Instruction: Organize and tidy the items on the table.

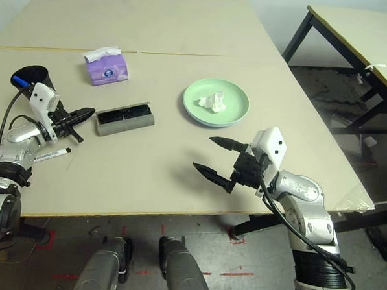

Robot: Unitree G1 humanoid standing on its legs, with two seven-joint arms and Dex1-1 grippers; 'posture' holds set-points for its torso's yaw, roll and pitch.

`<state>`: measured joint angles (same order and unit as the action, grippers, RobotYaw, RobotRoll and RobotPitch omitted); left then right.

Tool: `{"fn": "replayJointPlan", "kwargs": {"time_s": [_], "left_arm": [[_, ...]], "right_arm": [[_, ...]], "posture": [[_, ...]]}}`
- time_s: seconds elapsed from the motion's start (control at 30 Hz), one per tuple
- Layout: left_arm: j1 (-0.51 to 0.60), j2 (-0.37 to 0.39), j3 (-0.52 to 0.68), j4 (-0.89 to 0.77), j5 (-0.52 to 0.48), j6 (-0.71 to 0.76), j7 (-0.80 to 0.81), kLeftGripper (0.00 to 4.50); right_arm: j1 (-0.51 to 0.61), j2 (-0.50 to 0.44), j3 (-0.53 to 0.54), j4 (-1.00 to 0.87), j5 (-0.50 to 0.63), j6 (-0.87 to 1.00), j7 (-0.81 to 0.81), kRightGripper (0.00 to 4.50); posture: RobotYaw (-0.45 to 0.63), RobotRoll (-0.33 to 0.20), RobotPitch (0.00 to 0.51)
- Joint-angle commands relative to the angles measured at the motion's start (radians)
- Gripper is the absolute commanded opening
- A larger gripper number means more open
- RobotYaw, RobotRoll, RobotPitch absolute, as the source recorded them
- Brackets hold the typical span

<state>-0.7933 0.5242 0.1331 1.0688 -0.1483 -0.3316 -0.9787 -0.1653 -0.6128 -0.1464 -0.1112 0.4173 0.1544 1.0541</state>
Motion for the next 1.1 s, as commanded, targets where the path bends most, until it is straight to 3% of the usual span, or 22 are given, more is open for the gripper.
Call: {"fn": "replayJointPlan", "kwargs": {"time_s": [0.03, 1.1], "left_arm": [[0.027, 0.003, -0.019, -0.015, 0.014, 0.002, -0.027, 0.03], [0.161, 0.031, -0.073, -0.197, 0.0, 0.081, -0.211, 0.03]], "right_arm": [[0.02, -0.009, 0.009, 0.0, 0.008, -0.005, 0.006, 4.5], [0.016, -0.008, 0.011, 0.018, 0.019, -0.003, 0.018, 4.5]], "posture": [[-0.14, 0.0, 0.174], [-0.13, 0.0, 0.174]]}}
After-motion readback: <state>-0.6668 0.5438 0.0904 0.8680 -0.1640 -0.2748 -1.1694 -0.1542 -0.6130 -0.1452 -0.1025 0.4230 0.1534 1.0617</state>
